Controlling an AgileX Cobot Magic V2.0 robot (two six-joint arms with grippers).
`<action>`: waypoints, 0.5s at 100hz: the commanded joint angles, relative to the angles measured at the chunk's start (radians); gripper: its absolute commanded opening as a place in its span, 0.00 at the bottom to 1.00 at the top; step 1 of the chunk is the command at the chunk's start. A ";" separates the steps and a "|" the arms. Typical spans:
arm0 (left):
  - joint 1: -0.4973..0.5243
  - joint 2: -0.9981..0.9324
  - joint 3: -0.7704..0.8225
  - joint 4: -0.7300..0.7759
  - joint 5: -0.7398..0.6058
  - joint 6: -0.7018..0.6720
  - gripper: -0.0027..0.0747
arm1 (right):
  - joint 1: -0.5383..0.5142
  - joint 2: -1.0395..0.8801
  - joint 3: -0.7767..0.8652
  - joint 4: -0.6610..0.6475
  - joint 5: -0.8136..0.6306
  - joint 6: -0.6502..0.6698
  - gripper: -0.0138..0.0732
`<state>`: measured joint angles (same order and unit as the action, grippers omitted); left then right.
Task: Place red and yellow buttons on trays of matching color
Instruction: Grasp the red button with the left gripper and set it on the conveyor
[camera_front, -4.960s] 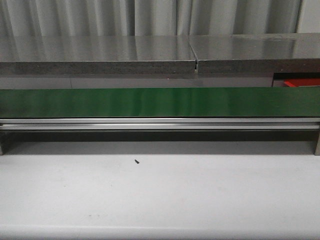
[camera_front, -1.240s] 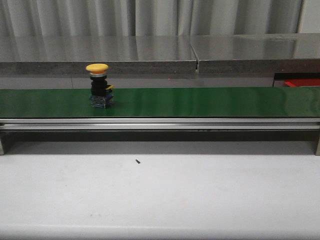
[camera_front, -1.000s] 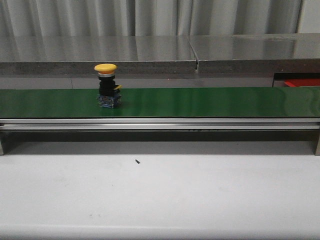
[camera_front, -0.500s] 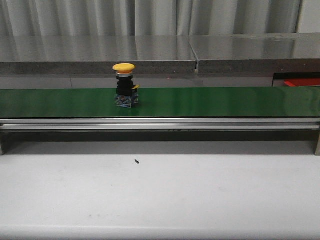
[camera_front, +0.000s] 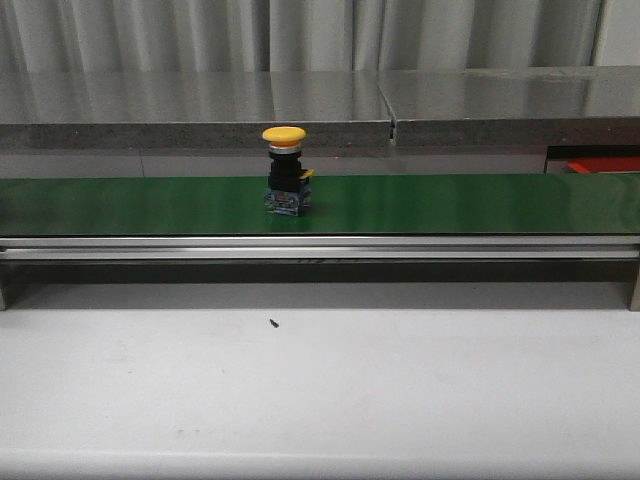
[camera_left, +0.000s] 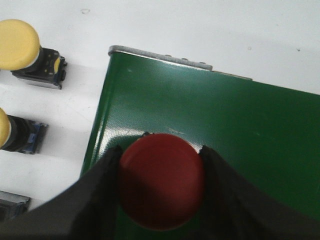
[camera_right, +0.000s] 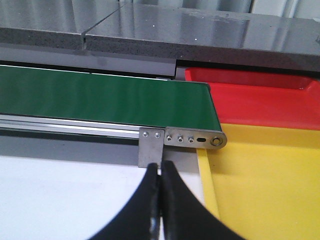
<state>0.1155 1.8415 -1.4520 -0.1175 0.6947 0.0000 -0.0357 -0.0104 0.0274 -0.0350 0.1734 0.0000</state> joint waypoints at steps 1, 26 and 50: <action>-0.006 -0.048 -0.038 -0.049 -0.040 0.036 0.22 | 0.003 -0.017 0.000 -0.009 -0.077 0.000 0.08; -0.006 -0.052 -0.054 -0.068 -0.033 0.054 0.94 | 0.003 -0.017 0.000 -0.009 -0.077 0.000 0.08; -0.022 -0.152 -0.083 -0.076 -0.054 0.082 0.87 | 0.003 -0.017 0.000 -0.009 -0.077 0.000 0.08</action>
<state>0.1109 1.8045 -1.4954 -0.1716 0.7023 0.0622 -0.0357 -0.0104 0.0274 -0.0350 0.1734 0.0000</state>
